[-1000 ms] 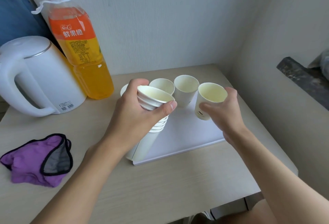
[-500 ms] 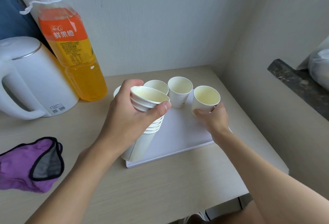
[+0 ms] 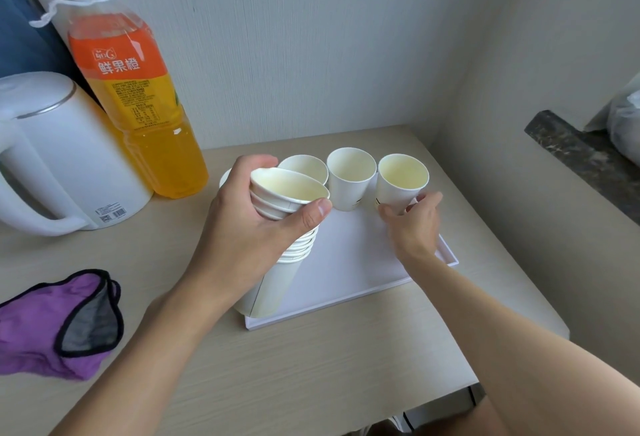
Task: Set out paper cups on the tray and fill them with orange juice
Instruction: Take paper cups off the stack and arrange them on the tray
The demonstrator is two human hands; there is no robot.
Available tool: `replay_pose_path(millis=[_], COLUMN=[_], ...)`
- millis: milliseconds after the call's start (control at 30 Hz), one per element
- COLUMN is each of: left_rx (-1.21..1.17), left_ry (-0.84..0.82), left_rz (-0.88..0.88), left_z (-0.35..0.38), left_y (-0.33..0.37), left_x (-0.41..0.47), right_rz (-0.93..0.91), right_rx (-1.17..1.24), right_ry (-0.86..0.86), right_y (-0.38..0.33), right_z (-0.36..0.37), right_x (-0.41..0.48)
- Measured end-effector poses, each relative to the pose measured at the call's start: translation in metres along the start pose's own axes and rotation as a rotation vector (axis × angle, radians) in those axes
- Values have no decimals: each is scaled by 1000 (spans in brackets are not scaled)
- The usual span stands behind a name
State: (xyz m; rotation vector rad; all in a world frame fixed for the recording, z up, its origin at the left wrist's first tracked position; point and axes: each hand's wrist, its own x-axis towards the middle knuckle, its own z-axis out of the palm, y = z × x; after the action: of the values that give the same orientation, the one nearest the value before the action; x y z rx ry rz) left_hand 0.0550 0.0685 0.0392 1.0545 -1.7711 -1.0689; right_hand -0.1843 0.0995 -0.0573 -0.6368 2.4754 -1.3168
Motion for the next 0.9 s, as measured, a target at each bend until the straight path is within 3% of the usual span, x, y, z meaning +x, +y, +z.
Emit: replay_pose_path(millis=[533,900], left_rx=[-2,-21], left_ry=[1,-17], left_rz=[-13,-3], left_z=[-4,-3], left_y=[1,3], left_x=[-1,-2], right_rz=[-74,-78], right_rx=[-203,-184], right_ry=[-16,21], right_y=[7,-4], right_z=[9,11], right_x=[0,5])
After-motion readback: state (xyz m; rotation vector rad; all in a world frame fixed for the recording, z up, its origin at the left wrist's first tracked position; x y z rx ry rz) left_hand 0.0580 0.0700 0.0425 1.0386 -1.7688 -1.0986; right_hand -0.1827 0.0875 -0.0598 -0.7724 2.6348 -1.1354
